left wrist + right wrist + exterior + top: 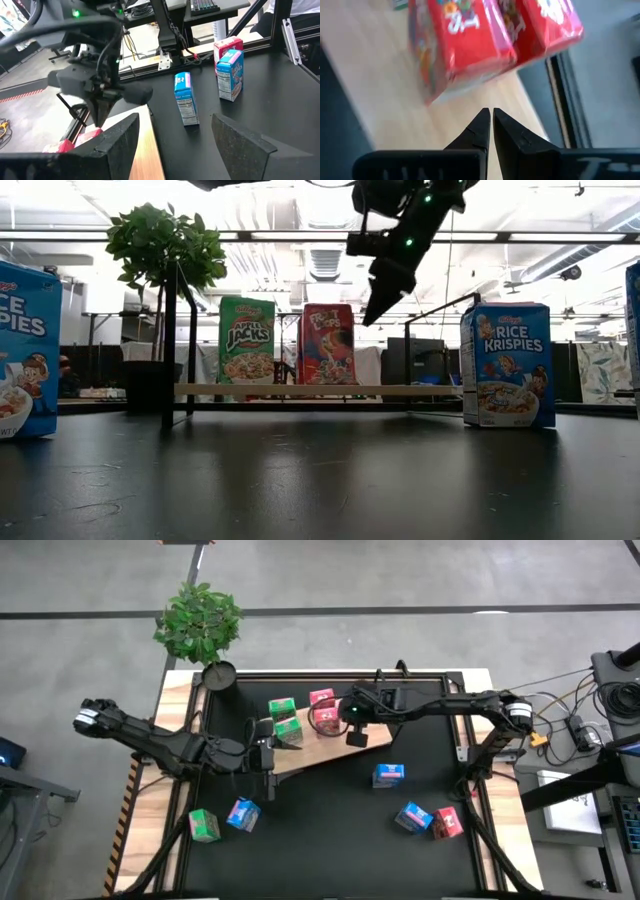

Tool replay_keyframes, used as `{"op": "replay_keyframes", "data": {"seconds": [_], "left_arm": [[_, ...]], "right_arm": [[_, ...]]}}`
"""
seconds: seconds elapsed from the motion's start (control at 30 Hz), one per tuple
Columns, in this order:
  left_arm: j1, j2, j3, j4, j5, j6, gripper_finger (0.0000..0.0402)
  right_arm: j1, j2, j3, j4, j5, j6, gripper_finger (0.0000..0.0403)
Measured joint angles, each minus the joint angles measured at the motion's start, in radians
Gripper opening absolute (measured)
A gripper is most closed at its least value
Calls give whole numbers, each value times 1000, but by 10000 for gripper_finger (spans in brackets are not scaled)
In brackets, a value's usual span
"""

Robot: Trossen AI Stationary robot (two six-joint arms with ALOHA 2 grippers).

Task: Stack cereal on shelf
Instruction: Align the left red cereal box with the other red cereal box on the shelf

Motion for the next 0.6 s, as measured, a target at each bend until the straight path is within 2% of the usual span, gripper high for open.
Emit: {"op": "replay_keyframes", "data": {"seconds": [0.2,0.33,0.47,0.6], "left_arm": [[0,0,0,-1,0,0,233],[0,0,-4,0,0,0,233],[0,0,-14,3,0,-1,233],[0,0,-16,4,0,-5,233]], "right_arm": [[27,-25,-37,10,-171,31,13],[48,-20,-123,180,-172,23,13],[55,-16,-221,364,-107,10,13],[51,-16,-270,447,-76,-14,13]]}}
